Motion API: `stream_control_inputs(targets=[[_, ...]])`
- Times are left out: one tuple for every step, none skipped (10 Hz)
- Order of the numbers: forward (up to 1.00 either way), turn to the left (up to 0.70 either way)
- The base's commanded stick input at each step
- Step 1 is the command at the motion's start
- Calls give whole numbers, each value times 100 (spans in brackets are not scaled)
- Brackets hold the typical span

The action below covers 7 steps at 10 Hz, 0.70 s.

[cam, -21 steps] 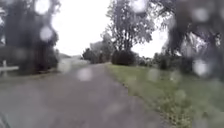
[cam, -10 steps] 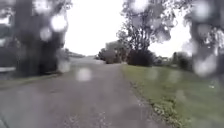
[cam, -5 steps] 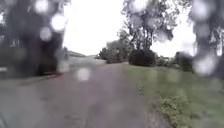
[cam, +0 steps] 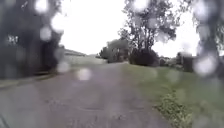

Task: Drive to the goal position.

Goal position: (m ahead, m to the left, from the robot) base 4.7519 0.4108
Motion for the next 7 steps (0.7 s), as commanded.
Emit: stream_control_inputs(targets=[[100, 0], [100, 0], [100, 0], [100, 0], [100, 0], [100, 0], [100, 0]])
